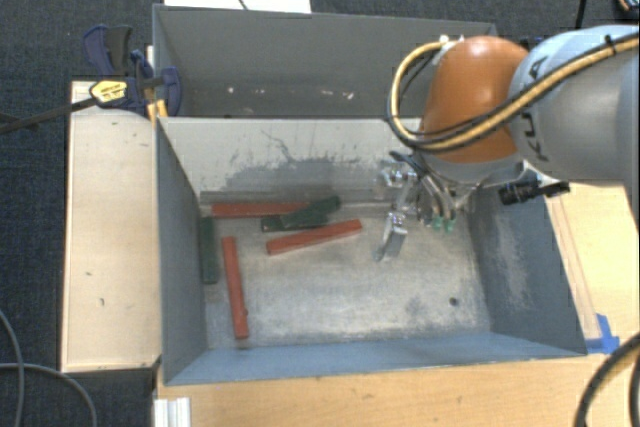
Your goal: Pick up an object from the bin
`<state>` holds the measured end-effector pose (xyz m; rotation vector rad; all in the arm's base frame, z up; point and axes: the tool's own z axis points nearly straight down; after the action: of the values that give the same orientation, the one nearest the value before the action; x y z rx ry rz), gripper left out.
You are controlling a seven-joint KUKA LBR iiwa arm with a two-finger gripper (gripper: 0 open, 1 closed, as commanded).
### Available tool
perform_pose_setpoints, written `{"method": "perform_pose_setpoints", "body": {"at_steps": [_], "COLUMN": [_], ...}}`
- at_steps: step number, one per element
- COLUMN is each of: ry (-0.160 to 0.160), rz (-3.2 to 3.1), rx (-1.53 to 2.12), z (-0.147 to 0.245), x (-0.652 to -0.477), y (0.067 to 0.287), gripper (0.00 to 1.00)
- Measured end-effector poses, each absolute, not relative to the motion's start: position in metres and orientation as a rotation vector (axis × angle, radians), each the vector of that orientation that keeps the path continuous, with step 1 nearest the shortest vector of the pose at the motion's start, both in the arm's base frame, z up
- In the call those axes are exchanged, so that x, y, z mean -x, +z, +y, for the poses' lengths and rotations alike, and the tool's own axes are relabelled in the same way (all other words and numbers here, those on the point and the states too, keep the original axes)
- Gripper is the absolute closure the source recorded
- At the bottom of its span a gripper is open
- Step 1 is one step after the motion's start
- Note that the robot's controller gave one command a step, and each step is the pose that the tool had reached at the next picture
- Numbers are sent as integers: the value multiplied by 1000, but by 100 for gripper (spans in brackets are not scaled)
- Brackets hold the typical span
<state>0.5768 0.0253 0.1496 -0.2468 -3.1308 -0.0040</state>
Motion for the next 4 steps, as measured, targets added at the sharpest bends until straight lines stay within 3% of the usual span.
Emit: {"method": "perform_pose_setpoints", "body": {"at_steps": [1,2,3,4], "ry": [-3,-8,-2,-1], "rz": [-3117,-3125,-3124,-3123], "rx": [342,366,372,370], "z": [78,149,144,144], "x": [-582,-586,-586,-586], "y": [66,71,71,71], "gripper": [0,0,100,0]}}
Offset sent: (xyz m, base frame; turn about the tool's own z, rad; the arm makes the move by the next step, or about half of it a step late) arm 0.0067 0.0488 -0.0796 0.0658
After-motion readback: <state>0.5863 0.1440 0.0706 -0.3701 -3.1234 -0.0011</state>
